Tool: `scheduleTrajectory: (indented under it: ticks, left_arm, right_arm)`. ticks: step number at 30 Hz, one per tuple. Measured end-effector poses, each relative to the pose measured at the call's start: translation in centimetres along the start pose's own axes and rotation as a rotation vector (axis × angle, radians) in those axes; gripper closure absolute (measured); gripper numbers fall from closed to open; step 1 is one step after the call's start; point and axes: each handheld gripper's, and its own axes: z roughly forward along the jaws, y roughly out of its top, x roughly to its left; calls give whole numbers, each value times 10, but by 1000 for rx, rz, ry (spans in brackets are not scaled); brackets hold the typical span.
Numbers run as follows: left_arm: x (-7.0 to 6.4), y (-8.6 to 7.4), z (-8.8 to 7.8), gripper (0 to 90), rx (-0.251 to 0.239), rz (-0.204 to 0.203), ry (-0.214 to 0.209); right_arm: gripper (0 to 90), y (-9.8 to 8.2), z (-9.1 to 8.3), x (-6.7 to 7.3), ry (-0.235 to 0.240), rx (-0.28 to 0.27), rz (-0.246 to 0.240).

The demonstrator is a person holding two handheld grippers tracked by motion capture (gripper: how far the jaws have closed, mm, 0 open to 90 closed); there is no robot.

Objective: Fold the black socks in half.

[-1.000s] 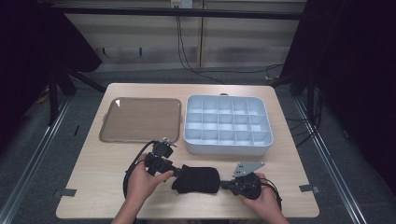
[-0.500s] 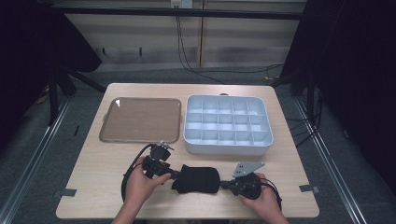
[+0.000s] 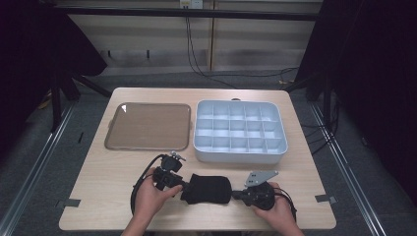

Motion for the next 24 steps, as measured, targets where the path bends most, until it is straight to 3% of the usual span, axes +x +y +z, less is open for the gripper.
scheduleTrajectory:
  ticks: [6,11,16,19,24]
  left_arm:
    - [-1,1,2,492,25,19,14]
    - [-5,1,5,578,50,26,18]
    - [-9,3,7,744,85,31,-2]
    - [-11,5,8,798,95,36,-10]
    - [-8,6,7,847,99,5,-38]
  right_arm:
    - [900,0,0,0,-1,-1,-1]
    - [900,0,0,0,-5,2,-9]
    - [900,1,1,1,-7,1,-9]
    - [900,1,1,1,-7,1,-9]
    - [900,1,1,1,-6,1,-8]
